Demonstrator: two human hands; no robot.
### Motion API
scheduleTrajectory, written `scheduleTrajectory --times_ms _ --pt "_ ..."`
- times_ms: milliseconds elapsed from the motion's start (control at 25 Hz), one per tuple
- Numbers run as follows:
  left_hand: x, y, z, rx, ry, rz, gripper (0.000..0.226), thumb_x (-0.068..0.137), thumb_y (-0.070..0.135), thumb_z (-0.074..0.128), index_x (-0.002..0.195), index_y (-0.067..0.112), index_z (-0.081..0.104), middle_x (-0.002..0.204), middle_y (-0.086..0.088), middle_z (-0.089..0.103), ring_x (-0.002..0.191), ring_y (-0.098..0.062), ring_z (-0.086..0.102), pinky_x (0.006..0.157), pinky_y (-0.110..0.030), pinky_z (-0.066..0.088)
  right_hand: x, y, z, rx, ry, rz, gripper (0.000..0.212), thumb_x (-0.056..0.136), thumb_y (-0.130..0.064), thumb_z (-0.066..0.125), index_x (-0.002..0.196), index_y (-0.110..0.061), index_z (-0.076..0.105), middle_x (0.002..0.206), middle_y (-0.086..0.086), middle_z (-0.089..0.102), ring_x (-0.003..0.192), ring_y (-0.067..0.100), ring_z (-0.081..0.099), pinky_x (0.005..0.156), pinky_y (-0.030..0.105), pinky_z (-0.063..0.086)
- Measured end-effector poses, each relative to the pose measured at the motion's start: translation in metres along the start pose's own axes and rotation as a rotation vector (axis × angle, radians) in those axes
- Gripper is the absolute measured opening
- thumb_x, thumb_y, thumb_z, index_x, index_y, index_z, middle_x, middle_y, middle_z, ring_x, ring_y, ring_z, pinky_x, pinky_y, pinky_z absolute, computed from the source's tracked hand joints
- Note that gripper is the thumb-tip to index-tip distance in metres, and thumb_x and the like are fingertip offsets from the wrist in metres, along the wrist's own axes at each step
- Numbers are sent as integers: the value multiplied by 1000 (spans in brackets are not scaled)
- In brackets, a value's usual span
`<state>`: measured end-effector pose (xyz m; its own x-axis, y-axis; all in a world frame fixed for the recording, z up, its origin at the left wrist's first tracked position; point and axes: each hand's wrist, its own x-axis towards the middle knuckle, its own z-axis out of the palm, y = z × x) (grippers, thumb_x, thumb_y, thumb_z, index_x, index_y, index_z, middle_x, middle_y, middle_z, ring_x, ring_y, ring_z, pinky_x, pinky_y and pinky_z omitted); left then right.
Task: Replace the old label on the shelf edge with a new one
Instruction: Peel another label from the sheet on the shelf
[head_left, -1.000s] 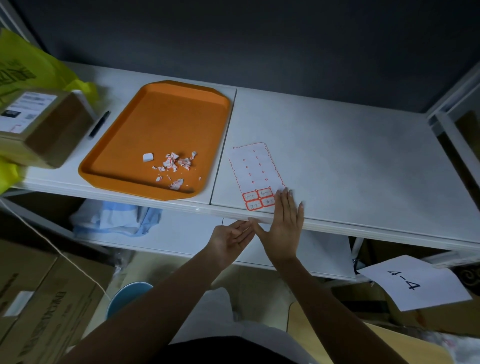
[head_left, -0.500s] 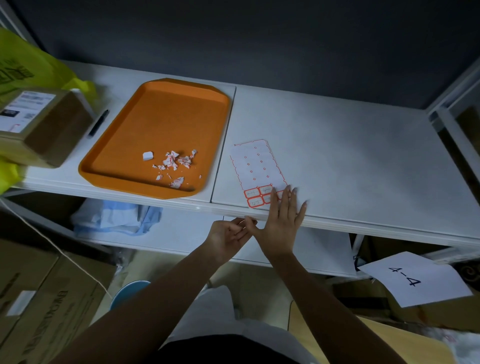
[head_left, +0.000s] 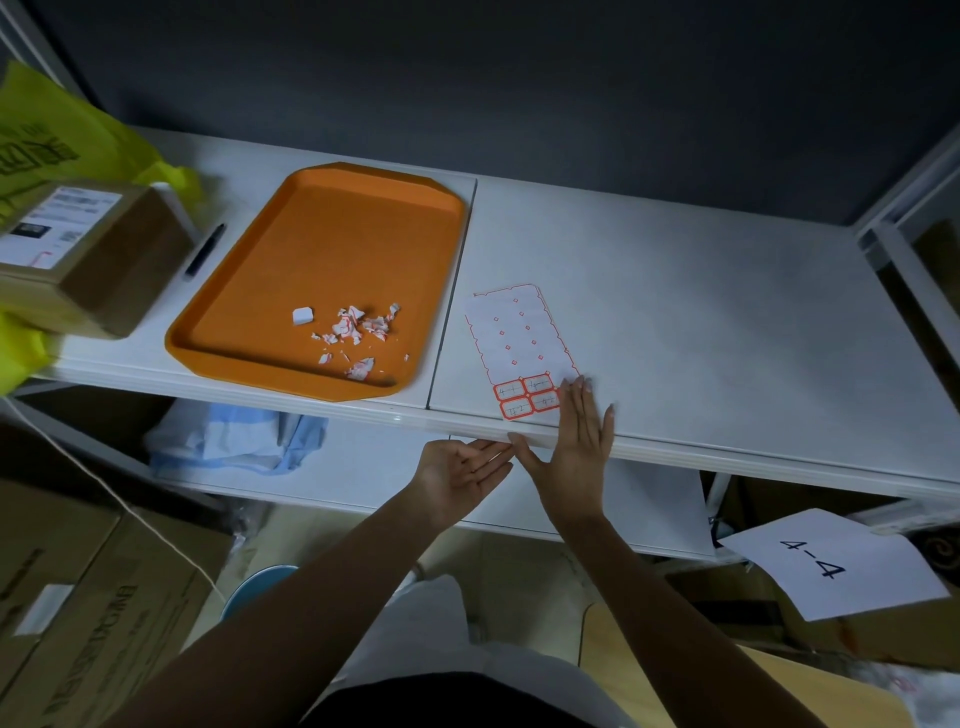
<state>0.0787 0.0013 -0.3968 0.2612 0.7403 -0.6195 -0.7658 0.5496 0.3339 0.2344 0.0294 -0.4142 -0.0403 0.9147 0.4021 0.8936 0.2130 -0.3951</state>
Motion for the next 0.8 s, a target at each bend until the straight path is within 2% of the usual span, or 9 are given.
scheduleTrajectory --times_ms 160,320,600,720,800 --pt "-1 1 0 -3 -11 -7 46 87 1 39 130 5 55 130 -17 63 121 -34 59 107 -43 42 1 -12 1 -42 -8 50 95 82 -71 49 146 -3 33 156 13 27 147 28 17 118 56 8" --pt "-2 3 0 32 -7 -32 47 87 2 38 131 2 53 130 -18 62 120 -34 60 104 -42 46 3 -25 3 -75 -10 122 105 74 -80 47 146 -4 33 156 16 25 147 30 13 119 55 3" --pt "0 5 0 6 16 -36 47 86 8 44 132 6 55 129 -17 64 119 -34 61 109 -46 39 -2 1 -1 83 32 -8 82 84 -55 60 142 -1 39 151 13 36 143 27 29 117 56 18" --pt "-1 6 -1 7 5 -38 60 71 11 55 131 6 55 128 -16 64 113 -33 65 104 -45 43 0 -2 -2 112 29 6 82 83 -54 60 141 0 39 150 12 38 142 27 31 117 56 18" --pt "0 8 -2 14 3 -38 60 69 11 55 129 5 56 131 -16 62 109 -33 66 101 -45 44 1 -9 -1 85 22 31 85 81 -57 61 142 -1 39 151 12 37 143 26 29 117 57 15"
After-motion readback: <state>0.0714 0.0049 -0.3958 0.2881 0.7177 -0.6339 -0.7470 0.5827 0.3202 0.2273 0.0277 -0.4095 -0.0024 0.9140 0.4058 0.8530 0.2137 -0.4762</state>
